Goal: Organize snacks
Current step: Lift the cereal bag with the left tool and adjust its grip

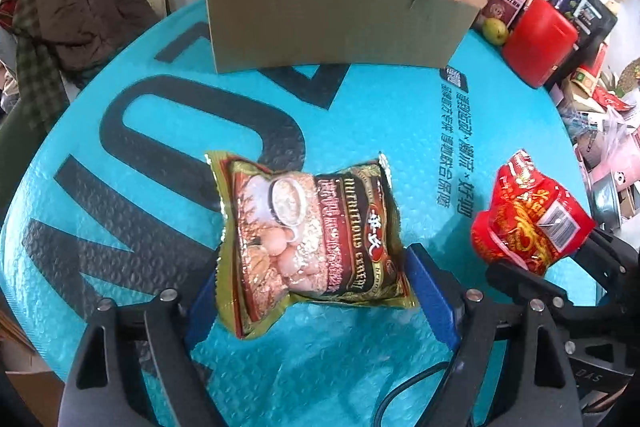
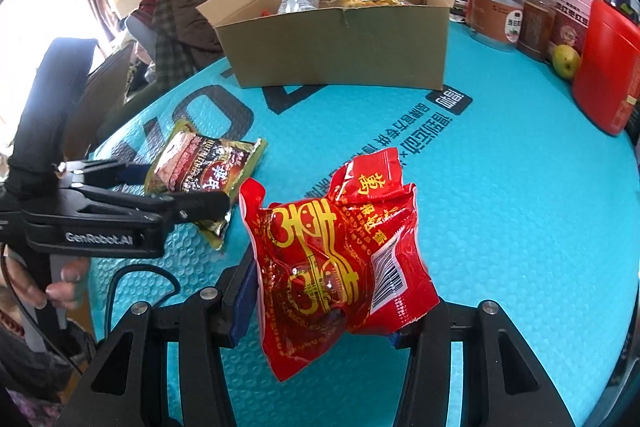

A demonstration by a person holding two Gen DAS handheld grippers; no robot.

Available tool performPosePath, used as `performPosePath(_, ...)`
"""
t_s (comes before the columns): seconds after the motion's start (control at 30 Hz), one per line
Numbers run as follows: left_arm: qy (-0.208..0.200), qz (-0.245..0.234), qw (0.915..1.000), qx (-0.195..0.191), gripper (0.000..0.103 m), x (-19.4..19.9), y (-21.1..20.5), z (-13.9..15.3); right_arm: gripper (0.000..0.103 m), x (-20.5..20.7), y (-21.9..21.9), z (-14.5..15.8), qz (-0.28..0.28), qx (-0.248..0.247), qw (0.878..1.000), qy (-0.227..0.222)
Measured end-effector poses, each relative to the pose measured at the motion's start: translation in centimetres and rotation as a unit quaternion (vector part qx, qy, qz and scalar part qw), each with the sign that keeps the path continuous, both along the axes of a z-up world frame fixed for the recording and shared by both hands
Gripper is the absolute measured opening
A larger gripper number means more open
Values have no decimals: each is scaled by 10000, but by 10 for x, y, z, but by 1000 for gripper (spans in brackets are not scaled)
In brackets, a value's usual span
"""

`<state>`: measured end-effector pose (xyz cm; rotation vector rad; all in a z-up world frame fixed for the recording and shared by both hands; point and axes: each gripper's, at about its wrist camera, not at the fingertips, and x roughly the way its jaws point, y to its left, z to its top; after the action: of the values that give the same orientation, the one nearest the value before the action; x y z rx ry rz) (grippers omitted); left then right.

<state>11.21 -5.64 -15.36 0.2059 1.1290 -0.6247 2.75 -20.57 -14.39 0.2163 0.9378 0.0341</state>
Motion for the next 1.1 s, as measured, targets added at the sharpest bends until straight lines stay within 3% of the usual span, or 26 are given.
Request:
performPosePath(0.2, -103, -63, 9998, 154, 99, 2, -14, -6, 50, -1, -6, -3, -107, 26, 9999, 49)
performPosePath(0.37, -391, -127, 9975, 569, 99, 0, -32, -13, 50, -2, -9, -6, -157, 9, 9998, 99)
performPosePath(0.47, -461, -157, 9974, 535, 99, -1, -33, -13, 50, -2, -11, -8, -205, -64, 9997, 138)
performPosePath(0.6, -608, -206, 9969, 447, 85, -4, -29, -10, 50, -3, -12, -9, -212, -65, 9997, 128)
performPosePath(0.67, -628, -169, 9971, 393, 71, -3, -26, -7, 50, -3, -12, -9, -207, -88, 9997, 120)
performPosePath(1.1, -562, -217, 9979, 241, 57, -13, -15, 8, 50, -10, -10, -5, -333, -23, 9994, 4)
